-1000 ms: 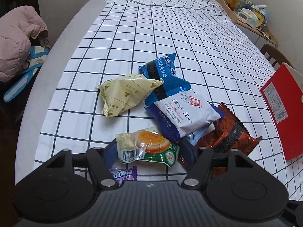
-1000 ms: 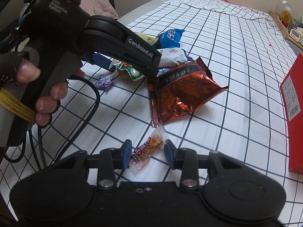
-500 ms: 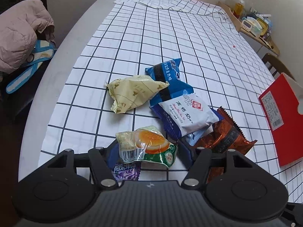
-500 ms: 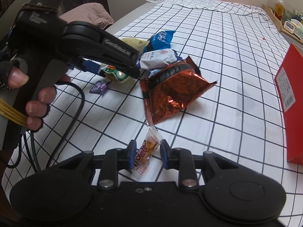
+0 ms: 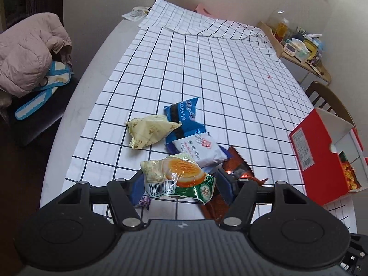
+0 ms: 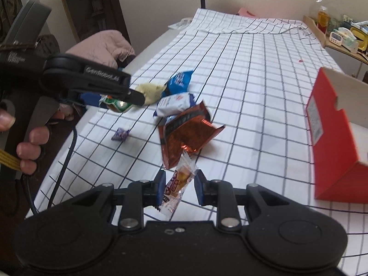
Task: Organize snacks
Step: 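Carry the pastry packet and candy into the red-edged box and open both tools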
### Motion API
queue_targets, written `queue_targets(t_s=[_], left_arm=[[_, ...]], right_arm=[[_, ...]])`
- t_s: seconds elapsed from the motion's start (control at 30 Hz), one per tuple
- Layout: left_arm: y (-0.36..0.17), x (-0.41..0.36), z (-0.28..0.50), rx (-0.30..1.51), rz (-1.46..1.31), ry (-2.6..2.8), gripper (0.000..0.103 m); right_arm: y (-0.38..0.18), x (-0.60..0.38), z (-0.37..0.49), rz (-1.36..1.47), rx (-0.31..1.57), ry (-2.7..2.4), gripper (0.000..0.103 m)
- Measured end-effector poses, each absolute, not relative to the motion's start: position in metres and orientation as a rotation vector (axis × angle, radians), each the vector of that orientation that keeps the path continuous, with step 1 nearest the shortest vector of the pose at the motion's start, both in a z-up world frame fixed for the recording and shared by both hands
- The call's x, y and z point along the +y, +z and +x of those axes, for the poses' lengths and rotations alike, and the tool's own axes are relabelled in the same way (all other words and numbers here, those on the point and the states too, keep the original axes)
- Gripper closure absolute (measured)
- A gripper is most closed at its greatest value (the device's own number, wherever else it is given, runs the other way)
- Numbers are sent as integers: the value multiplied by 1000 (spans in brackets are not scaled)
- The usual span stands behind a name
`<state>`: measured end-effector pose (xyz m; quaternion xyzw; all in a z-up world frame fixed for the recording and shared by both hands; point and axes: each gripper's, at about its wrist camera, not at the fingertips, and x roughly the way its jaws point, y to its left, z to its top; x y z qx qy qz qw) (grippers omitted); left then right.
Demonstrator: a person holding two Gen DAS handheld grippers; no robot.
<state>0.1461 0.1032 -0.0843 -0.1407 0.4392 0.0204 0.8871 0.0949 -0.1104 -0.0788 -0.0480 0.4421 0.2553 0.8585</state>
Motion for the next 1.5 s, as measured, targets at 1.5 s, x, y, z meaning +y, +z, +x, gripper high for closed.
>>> queue_targets(t_s=[1.5], left_arm=[[0, -201, 213, 831, -89, -219, 39]], right_arm=[[-3, -377, 172, -19, 751, 331, 78]])
